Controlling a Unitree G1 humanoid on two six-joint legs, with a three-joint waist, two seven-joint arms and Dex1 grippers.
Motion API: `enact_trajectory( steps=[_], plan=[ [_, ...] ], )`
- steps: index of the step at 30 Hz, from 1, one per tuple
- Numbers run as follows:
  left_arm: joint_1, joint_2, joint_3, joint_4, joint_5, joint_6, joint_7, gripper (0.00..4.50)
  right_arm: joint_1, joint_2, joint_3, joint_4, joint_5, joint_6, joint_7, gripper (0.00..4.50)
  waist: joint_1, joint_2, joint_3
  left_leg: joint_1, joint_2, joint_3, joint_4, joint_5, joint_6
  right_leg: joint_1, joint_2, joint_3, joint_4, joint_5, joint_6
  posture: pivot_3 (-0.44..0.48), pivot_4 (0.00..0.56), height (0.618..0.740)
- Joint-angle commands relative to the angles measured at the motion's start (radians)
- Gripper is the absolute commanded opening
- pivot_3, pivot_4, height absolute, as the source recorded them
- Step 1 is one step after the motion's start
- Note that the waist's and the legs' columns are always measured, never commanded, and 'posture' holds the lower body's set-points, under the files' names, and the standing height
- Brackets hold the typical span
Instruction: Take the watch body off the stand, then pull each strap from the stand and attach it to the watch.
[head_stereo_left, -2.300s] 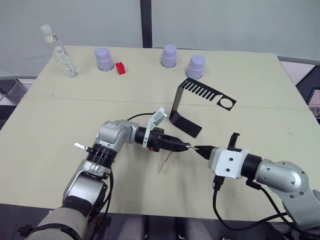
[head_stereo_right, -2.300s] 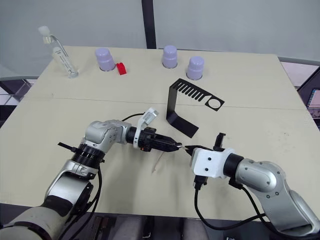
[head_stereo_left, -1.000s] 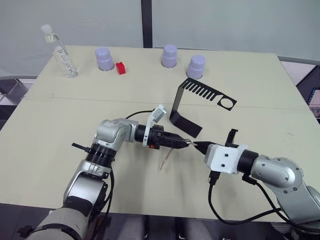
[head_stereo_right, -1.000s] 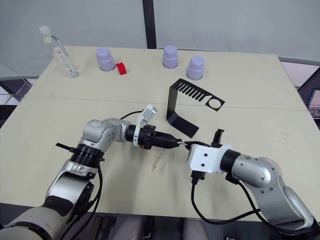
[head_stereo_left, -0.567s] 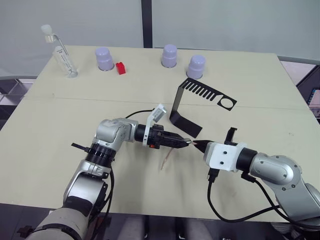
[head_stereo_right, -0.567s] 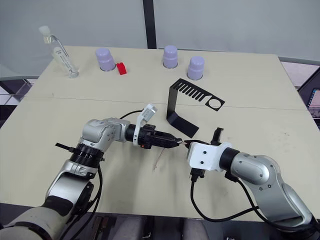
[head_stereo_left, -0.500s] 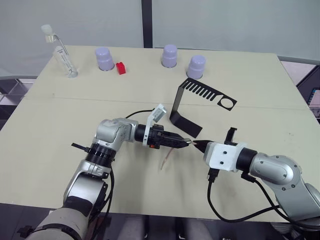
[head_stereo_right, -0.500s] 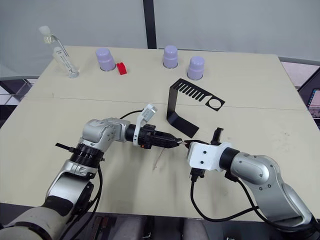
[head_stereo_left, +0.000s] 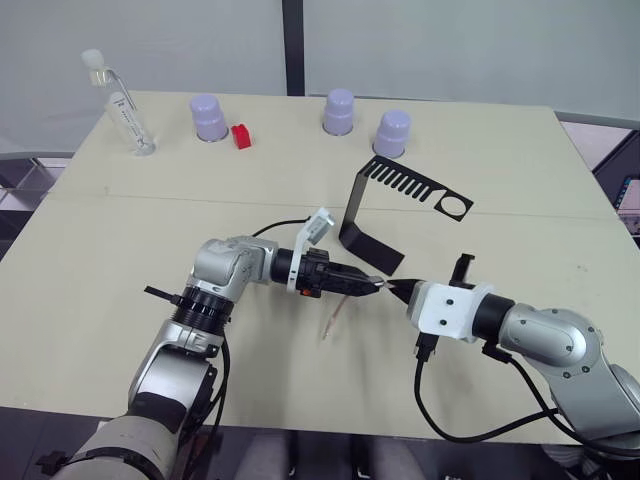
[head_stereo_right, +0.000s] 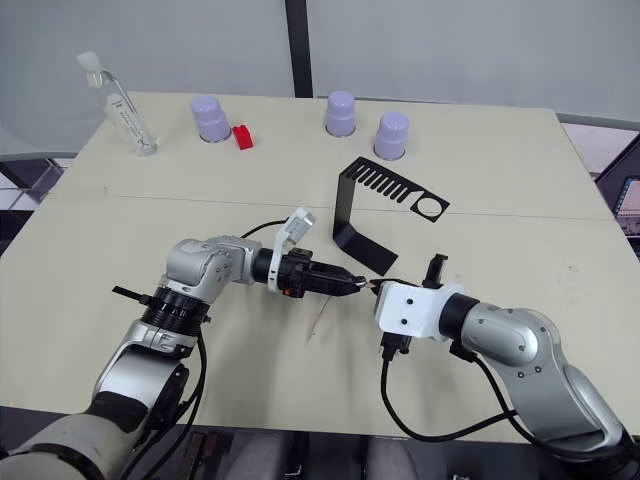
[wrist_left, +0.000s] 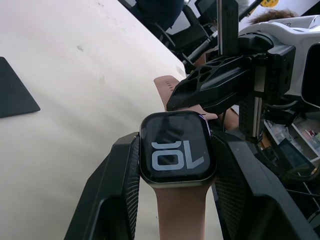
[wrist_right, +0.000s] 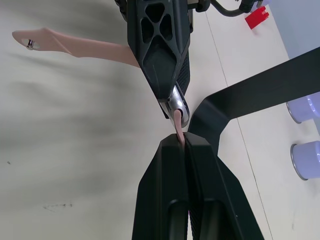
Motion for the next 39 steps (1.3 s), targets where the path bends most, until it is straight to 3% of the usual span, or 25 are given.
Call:
enact_trajectory(
  steps=[1, 39],
  plan=[
    [-0.015, -0.049, -0.024, -0.073, -0.053, 0.004, -0.021, 1.59, -0.029, 0.016, 0.001, -0.023, 0.005, -0.005, 0.003, 0.0, 0.0, 0.0, 0.0, 0.0, 0.0, 0.0, 0.0, 0.0, 0.0, 0.0, 0.0, 0.0, 0.0, 0.0, 0.0, 0.0, 0.15, 0.739],
    [-0.032, -0.061, -0.018, -0.025, -0.029, -0.043, -0.005, 1.59, -0.019, 0.025, -0.032, -0.046, 0.021, 0.017, 0.009, 0.0, 0.0, 0.0, 0.0, 0.0, 0.0, 0.0, 0.0, 0.0, 0.0, 0.0, 0.0, 0.0, 0.0, 0.0, 0.0, 0.0, 0.15, 0.739]
  ],
)
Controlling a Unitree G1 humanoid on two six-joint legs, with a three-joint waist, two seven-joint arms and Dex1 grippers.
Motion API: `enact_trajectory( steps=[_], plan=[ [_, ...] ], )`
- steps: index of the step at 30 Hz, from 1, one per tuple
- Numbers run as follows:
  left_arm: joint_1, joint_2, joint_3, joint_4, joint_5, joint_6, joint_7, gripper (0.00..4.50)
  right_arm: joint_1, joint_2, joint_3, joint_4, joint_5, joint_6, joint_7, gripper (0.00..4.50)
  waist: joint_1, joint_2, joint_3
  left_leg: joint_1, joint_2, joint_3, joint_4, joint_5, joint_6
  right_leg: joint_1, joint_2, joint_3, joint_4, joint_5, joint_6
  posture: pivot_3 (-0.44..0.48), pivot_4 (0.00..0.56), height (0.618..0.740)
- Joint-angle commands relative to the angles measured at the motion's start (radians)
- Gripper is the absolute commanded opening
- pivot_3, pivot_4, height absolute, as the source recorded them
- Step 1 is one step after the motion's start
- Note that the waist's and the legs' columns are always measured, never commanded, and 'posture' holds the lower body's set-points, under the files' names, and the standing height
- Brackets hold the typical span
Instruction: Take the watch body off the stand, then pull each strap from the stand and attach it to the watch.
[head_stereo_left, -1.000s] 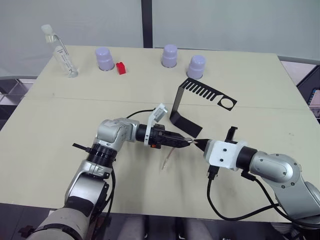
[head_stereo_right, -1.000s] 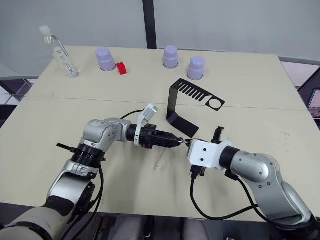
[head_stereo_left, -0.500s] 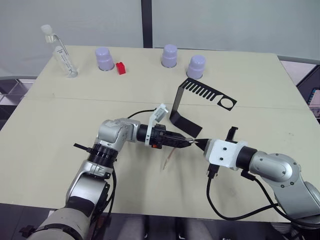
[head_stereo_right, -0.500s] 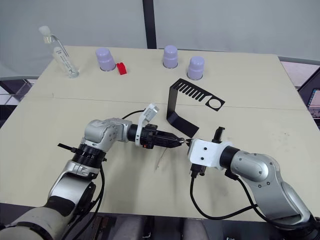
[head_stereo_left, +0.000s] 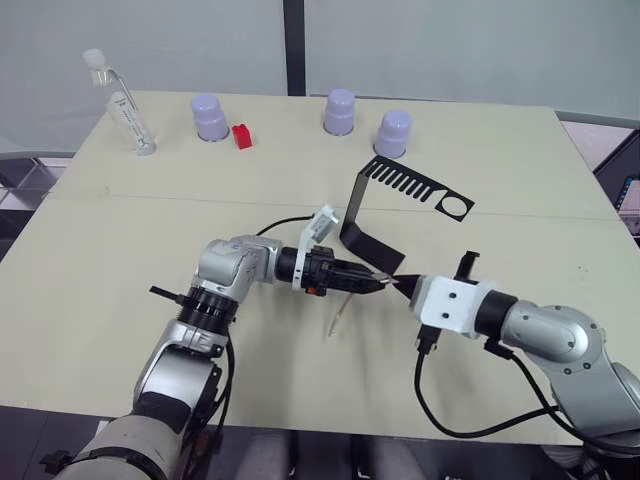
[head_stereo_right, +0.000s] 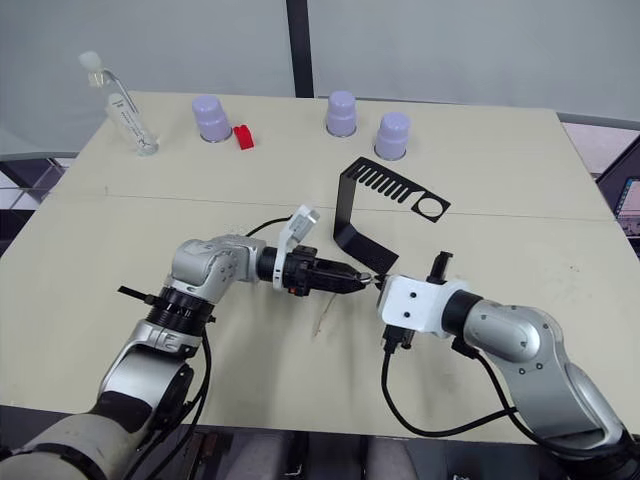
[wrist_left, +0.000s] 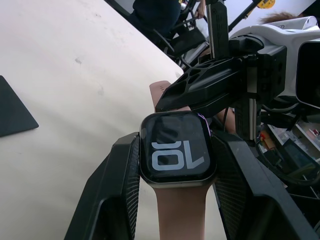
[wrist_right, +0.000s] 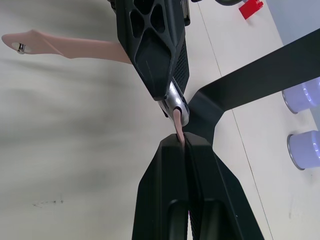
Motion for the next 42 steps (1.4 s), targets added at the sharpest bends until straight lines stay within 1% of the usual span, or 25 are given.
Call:
enact_trajectory(
  steps=[1, 20, 42],
  plan=[
    [-0.023, -0.038, -0.021, -0.04, -0.033, 0.001, -0.014, 1.59, -0.012, 0.013, -0.011, -0.048, 0.023, -0.02, 0.006, 0.0, 0.0, 0.0, 0.0, 0.0, 0.0, 0.0, 0.0, 0.0, 0.0, 0.0, 0.0, 0.0, 0.0, 0.0, 0.0, 0.0, 0.15, 0.739],
    [-0.011, -0.031, -0.028, -0.088, -0.041, 0.006, -0.022, 1.59, -0.006, 0.019, -0.003, -0.043, 0.016, -0.023, 0.002, 0.0, 0.0, 0.0, 0.0, 0.0, 0.0, 0.0, 0.0, 0.0, 0.0, 0.0, 0.0, 0.0, 0.0, 0.0, 0.0, 0.0, 0.15, 0.739],
    [-0.024, -0.046, -0.018, -0.058, -0.031, -0.015, -0.003, 1.59, 0.006, 0.01, -0.019, -0.066, 0.018, -0.021, 0.007, 0.0, 0.0, 0.0, 0.0, 0.0, 0.0, 0.0, 0.0, 0.0, 0.0, 0.0, 0.0, 0.0, 0.0, 0.0, 0.0, 0.0, 0.15, 0.739]
  ],
)
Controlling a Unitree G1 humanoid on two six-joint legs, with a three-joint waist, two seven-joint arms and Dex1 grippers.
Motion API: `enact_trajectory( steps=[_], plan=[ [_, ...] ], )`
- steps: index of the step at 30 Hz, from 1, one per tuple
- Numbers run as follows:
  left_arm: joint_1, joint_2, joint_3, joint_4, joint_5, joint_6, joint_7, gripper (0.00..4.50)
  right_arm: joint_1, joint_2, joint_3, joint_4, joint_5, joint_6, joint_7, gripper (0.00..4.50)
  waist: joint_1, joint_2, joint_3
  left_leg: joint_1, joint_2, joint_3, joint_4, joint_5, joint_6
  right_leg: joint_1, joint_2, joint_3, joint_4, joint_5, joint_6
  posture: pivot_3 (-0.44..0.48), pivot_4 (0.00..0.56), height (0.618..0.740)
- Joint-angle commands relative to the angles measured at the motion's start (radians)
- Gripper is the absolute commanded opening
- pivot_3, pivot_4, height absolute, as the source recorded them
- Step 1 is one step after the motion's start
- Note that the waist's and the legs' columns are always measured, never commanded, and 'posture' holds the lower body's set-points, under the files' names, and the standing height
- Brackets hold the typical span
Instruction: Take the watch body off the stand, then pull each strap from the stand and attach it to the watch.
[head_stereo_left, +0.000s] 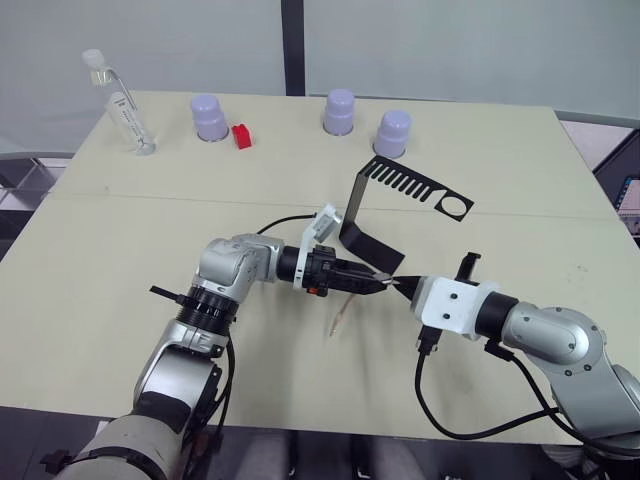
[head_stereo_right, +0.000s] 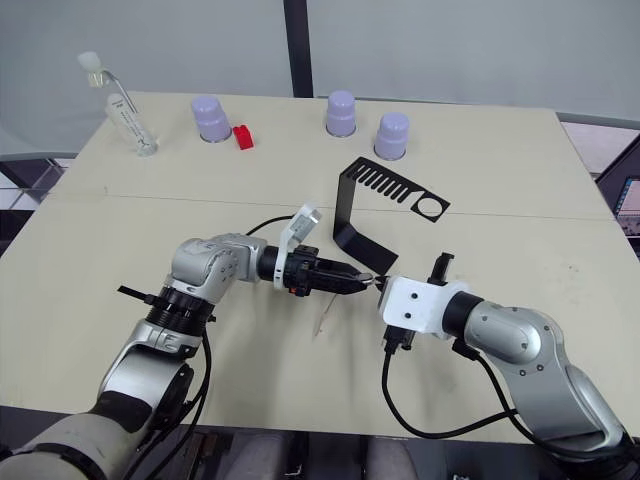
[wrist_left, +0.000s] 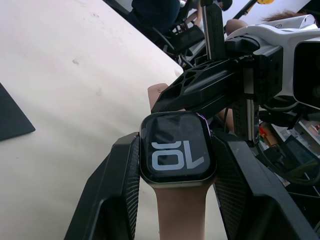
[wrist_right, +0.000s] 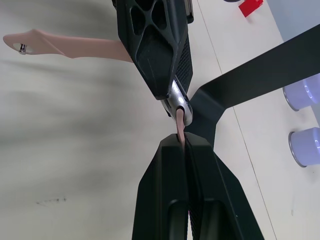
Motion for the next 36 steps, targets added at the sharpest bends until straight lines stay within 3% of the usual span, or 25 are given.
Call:
enact_trajectory(
  steps=[1, 3, 5, 10, 12, 16, 19, 25, 30, 33, 36],
  plan=[
    [-0.029, -0.042, -0.016, -0.033, -0.029, -0.02, -0.01, 1.59, -0.002, 0.002, -0.021, -0.072, 0.031, -0.014, 0.015, 0.3, 0.0, 0.0, 0.0, 0.0, 0.0, 0.0, 0.0, 0.0, 0.0, 0.0, 0.0, 0.0, 0.0, 0.0, 0.0, 0.0, 0.15, 0.739],
    [-0.03, -0.031, -0.017, -0.033, -0.022, -0.034, -0.014, 1.59, 0.018, 0.001, -0.06, -0.11, 0.094, 0.042, 0.045, 0.96, 0.002, 0.0, 0.0, 0.0, 0.0, 0.0, 0.0, 0.0, 0.0, 0.0, 0.0, 0.0, 0.0, 0.0, 0.0, 0.0, 0.15, 0.739],
    [-0.03, -0.013, -0.019, -0.044, -0.016, -0.048, -0.024, 1.59, 0.034, 0.003, -0.113, -0.148, 0.162, 0.097, 0.065, 1.91, 0.001, 0.0, 0.0, 0.0, 0.0, 0.0, 0.0, 0.0, 0.0, 0.0, 0.0, 0.0, 0.0, 0.0, 0.0, 0.0, 0.15, 0.739],
    [-0.001, 0.09, -0.057, -0.127, 0.031, -0.187, -0.093, 1.59, 0.138, 0.019, -0.399, -0.252, 0.499, 0.29, 0.155, 4.44, -0.001, 0.0, 0.0, 0.0, 0.0, -0.001, 0.0, 0.0, 0.0, 0.0, 0.0, 0.0, 0.0, 0.0, 0.0, 0.0, 0.15, 0.739],
    [0.022, 0.142, -0.085, -0.162, 0.095, -0.342, -0.112, 1.59, 0.189, 0.011, -0.514, -0.259, 0.612, 0.337, 0.184, 4.44, -0.003, 0.0, 0.0, 0.001, 0.0, 0.0, -0.001, 0.0, 0.0, 0.001, 0.0, 0.0, -0.002, 0.0, 0.0, 0.0, 0.15, 0.739],
    [0.095, 0.263, -0.138, -0.183, 0.298, -0.968, -0.171, 1.59, 0.224, 0.009, -0.677, -0.241, 0.817, 0.415, 0.155, 4.44, -0.008, 0.001, 0.0, 0.003, 0.0, 0.001, -0.005, -0.001, 0.0, 0.002, -0.001, 0.001, -0.008, 0.0, 0.0, 0.0, 0.15, 0.739],
    [0.112, 0.299, -0.137, -0.117, 0.397, -1.366, -0.134, 1.59, 0.223, 0.001, -0.725, -0.233, 0.949, 0.449, 0.105, 4.44, -0.008, 0.001, 0.0, 0.004, 0.0, 0.001, -0.009, 0.0, -0.001, 0.002, -0.002, 0.001, -0.01, 0.0, -0.001, 0.0, 0.15, 0.739],
    [0.117, 0.303, -0.097, -0.078, 0.422, -1.671, -0.047, 1.59, 0.242, -0.03, -0.711, -0.22, 1.042, 0.446, 0.029, 4.44, 0.001, 0.001, 0.0, 0.003, 0.0, 0.001, -0.008, -0.003, 0.005, 0.001, -0.003, 0.001, -0.011, 0.0, 0.0, 0.0, 0.15, 0.739],
    [0.135, 0.325, -0.109, -0.111, 0.38, -1.652, -0.051, 1.59, 0.253, -0.056, -0.687, -0.211, 1.06, 0.419, 0.0, 4.44, -0.001, 0.001, 0.0, 0.003, 0.0, 0.001, -0.007, -0.004, 0.006, 0.002, -0.002, 0.001, -0.01, 0.0, 0.0, 0.0, 0.15, 0.739],
    [0.158, 0.33, -0.113, -0.178, 0.312, -1.42, -0.069, 1.59, 0.254, -0.068, -0.671, -0.203, 1.059, 0.403, -0.007, 4.44, -0.003, 0.001, 0.0, 0.003, 0.0, 0.001, -0.007, -0.004, 0.006, 0.002, -0.002, 0.001, -0.009, 0.0, 0.0, 0.0, 0.15, 0.739],
    [0.17, 0.336, -0.119, -0.277, 0.204, -1.026, -0.088, 1.59, 0.252, -0.076, -0.648, -0.195, 1.051, 0.387, -0.012, 4.44, -0.003, 0.001, 0.0, 0.003, 0.0, 0.001, -0.006, -0.004, 0.006, 0.002, -0.001, 0.001, -0.007, 0.0, 0.0, 0.0, 0.15, 0.739]
  ],
)
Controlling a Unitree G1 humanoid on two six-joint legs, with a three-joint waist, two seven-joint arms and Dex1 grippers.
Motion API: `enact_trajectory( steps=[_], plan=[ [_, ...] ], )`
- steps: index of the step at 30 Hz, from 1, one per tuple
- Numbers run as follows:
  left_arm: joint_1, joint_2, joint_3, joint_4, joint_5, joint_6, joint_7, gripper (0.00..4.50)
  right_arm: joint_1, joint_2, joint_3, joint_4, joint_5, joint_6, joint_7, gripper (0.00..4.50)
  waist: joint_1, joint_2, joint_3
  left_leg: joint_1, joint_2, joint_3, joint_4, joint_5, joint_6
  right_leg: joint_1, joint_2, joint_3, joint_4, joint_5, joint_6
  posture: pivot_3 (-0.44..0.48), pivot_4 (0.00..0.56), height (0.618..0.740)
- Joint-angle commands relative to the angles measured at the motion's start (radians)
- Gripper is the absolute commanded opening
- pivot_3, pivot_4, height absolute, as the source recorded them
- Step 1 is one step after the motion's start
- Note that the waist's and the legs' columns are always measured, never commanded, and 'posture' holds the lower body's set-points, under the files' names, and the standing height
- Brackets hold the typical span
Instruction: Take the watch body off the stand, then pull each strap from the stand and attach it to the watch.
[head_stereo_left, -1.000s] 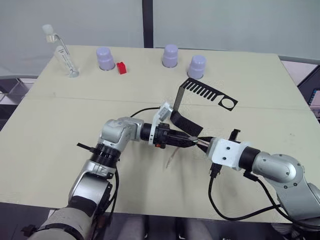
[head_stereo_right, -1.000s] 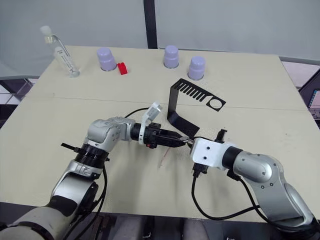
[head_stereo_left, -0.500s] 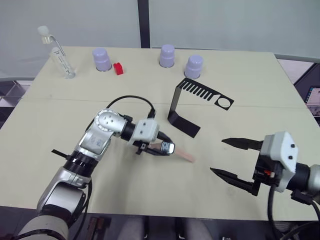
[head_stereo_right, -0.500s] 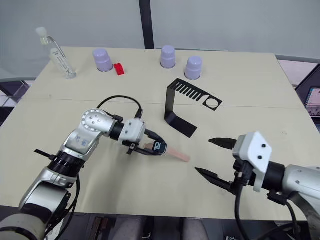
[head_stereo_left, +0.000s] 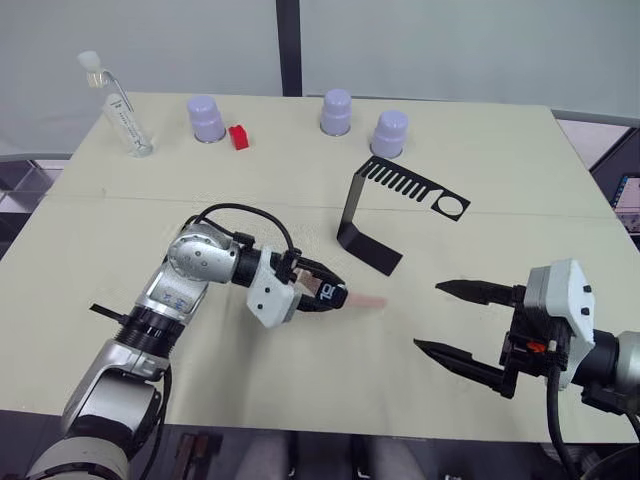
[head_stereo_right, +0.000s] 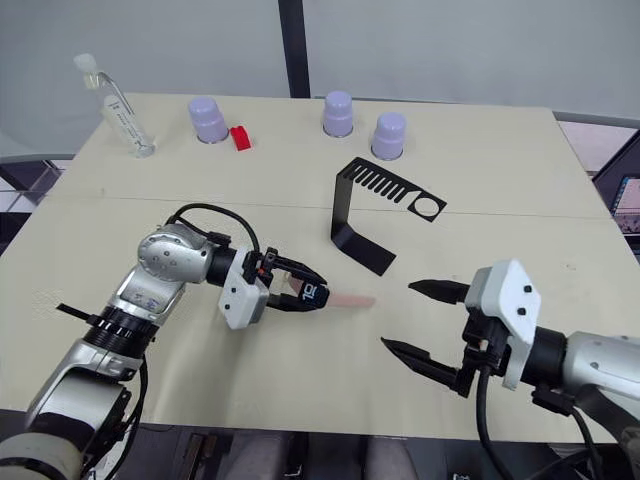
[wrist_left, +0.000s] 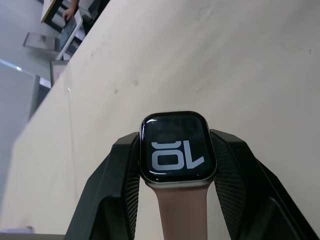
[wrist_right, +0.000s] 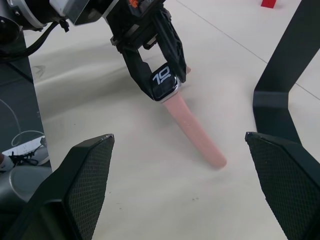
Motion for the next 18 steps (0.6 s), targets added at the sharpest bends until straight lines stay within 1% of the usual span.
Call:
enact_trajectory(
  steps=[1, 3, 6, 9, 12, 14, 15, 16, 18],
  plan=[
    [-0.004, 0.009, 0.001, -0.116, -0.13, 0.4, -0.014, 1.59, -0.002, -0.015, 0.015, -0.001, 0.002, -0.036, -0.015, 4.44, 0.0, 0.0, 0.0, 0.0, 0.0, 0.0, 0.001, 0.0, 0.0, 0.0, 0.0, 0.0, 0.003, 0.0, 0.0, 0.0, 0.15, 0.739],
    [-0.003, 0.016, -0.022, -0.127, -0.129, 0.543, -0.027, 1.59, -0.004, -0.019, 0.031, 0.003, -0.002, -0.047, -0.019, 4.44, 0.0, 0.0, 0.0, 0.0, 0.0, 0.0, 0.002, 0.0, 0.0, 0.0, 0.0, 0.0, 0.004, 0.0, 0.0, 0.0, 0.15, 0.739],
    [0.019, 0.014, -0.066, -0.094, -0.05, 0.52, -0.035, 1.59, 0.002, -0.024, 0.048, 0.004, -0.008, -0.061, -0.02, 4.44, 0.0, 0.0, 0.0, -0.001, 0.0, 0.0, 0.002, 0.0, 0.0, 0.0, 0.001, 0.0, 0.004, 0.0, 0.0, 0.0, 0.15, 0.739],
    [0.034, -0.013, -0.087, -0.072, -0.004, 0.566, 0.015, 1.59, 0.008, -0.029, 0.053, 0.005, -0.009, -0.071, -0.021, 4.44, 0.001, 0.0, 0.0, 0.0, 0.0, 0.0, 0.002, 0.0, 0.0, 0.0, 0.001, 0.0, 0.004, 0.0, 0.0, 0.0, 0.15, 0.739],
    [0.04, -0.039, -0.098, -0.066, 0.029, 0.586, 0.043, 1.59, 0.021, -0.036, 0.056, 0.008, -0.017, -0.081, -0.015, 4.44, 0.003, 0.0, 0.0, -0.001, 0.0, 0.0, 0.002, 0.0, 0.001, 0.0, 0.0, 0.0, 0.004, 0.0, 0.0, 0.0, 0.15, 0.739],
    [0.045, -0.048, -0.091, -0.075, 0.014, 0.611, 0.028, 1.59, 0.034, -0.044, 0.055, 0.011, -0.027, -0.086, -0.007, 4.44, 0.003, 0.0, 0.0, -0.001, 0.0, -0.001, 0.003, -0.001, 0.001, 0.0, 0.0, 0.0, 0.003, 0.0, 0.0, 0.0, 0.15, 0.739],
    [0.045, -0.046, -0.081, -0.082, -0.002, 0.625, 0.014, 2.64, 0.046, -0.051, 0.052, 0.013, -0.035, -0.091, 0.001, 4.5, 0.003, 0.0, 0.0, -0.001, 0.0, 0.0, 0.003, -0.001, 0.001, 0.0, 0.0, 0.0, 0.003, 0.0, 0.0, 0.0, 0.15, 0.739],
    [0.039, -0.04, -0.065, -0.086, -0.017, 0.637, 0.002, 2.96, 0.055, -0.059, 0.049, 0.015, -0.043, -0.094, 0.008, 4.5, 0.003, 0.0, 0.0, -0.001, 0.0, -0.001, 0.003, -0.001, 0.001, 0.0, 0.0, 0.0, 0.003, 0.0, 0.0, 0.0, 0.15, 0.739],
    [0.025, -0.007, -0.029, -0.095, -0.045, 0.65, -0.032, 3.93, 0.078, -0.072, 0.032, 0.022, -0.049, -0.102, 0.028, 4.5, 0.002, 0.0, 0.0, -0.001, 0.0, -0.001, 0.002, -0.001, 0.001, 0.0, 0.0, 0.0, 0.003, 0.0, 0.0, 0.0, 0.15, 0.739]
  ],
)
